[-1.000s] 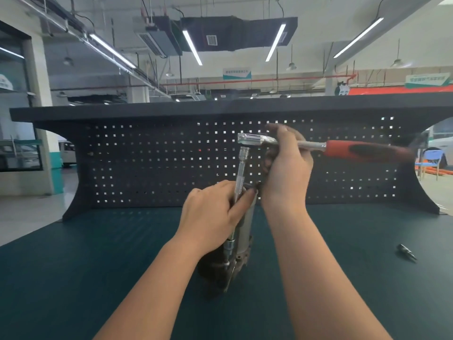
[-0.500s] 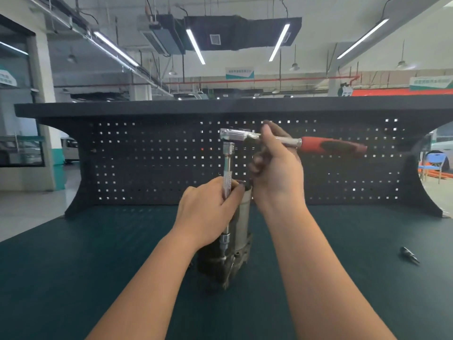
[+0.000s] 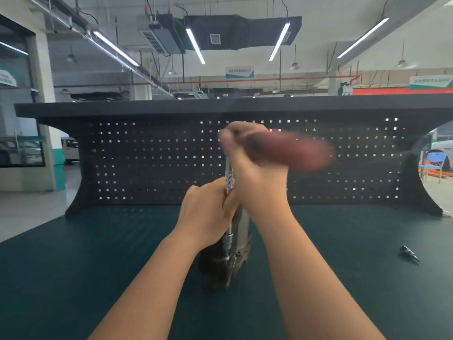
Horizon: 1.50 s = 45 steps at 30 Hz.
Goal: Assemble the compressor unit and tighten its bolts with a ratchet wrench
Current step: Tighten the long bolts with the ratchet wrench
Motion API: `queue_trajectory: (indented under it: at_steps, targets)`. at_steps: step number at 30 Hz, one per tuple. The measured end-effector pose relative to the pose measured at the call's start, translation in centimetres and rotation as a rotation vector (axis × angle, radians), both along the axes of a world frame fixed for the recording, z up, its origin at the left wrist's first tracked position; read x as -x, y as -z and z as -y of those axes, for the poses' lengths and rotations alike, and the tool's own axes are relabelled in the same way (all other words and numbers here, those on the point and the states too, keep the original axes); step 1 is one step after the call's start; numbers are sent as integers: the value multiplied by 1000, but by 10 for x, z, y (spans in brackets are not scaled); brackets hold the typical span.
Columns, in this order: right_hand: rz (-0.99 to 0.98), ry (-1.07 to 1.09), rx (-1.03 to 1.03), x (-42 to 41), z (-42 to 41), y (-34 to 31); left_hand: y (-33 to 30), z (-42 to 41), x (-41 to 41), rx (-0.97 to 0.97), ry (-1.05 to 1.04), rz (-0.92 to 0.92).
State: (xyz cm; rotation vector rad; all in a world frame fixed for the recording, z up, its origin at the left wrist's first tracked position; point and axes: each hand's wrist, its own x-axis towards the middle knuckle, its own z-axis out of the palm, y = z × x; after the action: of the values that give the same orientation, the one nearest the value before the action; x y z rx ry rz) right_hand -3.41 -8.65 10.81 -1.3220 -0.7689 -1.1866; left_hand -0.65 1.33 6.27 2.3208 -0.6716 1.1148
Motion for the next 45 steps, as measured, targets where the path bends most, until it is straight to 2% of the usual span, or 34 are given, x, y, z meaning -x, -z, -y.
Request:
queue_trajectory:
  at_steps: [3,4,5,7,10,12,13,15,17,21,23,24,26,28,31,33,34,35,37,39,42,43,45]
  targets:
    - [-395,-585,-602,-9,7,-4,1,1,-1,5,45,-99]
    - [-479,-709,-728,-11,8,-5,0,2,0,-6,28,-83]
    - [-495,-730,-769,-12,7,-6,-1,3,0,-18,14,-78]
    - [-338,-562,-658,-9,4,-5,-2,4,2,-3,48,-112]
    - [16,-78,-200,0,-9,0,-4,2,6,-8,15,-131]
    - [134,256,78,2,-18,3,-1,-2,1,-11,-30,-66]
    - [168,360,151,1,-20,3,0,-2,-1,-28,-66,-63]
    - [172,369,188,0,-19,4,1,-2,-4,-47,-89,-87]
    - [67,111,100,-3,-11,3,0,-4,-1,-9,-23,-101]
    - [-425,-671,-502,-13,1,1,-1,-4,-3,60,55,-153]
    - [-546,-852,-686,-19,4,1,-1,-3,-4,57,13,-127]
    - [-520,-815,-670,-20,5,2,-1,-4,-5,63,10,-135]
    - [-345,-573,-482,-15,2,2,-3,-5,-4,85,50,-186]
    - [-100,-234,-189,-9,-5,0,-6,-5,1,73,31,-206]
    - [201,321,161,-4,-17,1,-4,-4,4,16,-36,-94]
    - [305,470,226,-2,-20,3,-1,-1,1,26,-40,-86]
    - [288,461,225,-2,-19,3,-1,1,1,18,-41,-103]
    - [221,389,207,-2,-16,3,-1,2,0,-29,-44,-81]
    - [17,97,94,-4,-7,2,-3,2,2,-31,-5,-114]
    - [-105,-147,-172,-8,3,3,-4,1,2,37,51,-169]
    - [-388,-544,-628,-14,13,1,-1,3,0,20,32,-140]
    - [-417,-582,-670,-15,14,0,-1,5,1,2,13,-122]
    - [-286,-417,-574,-12,11,1,-3,8,4,-1,31,-123]
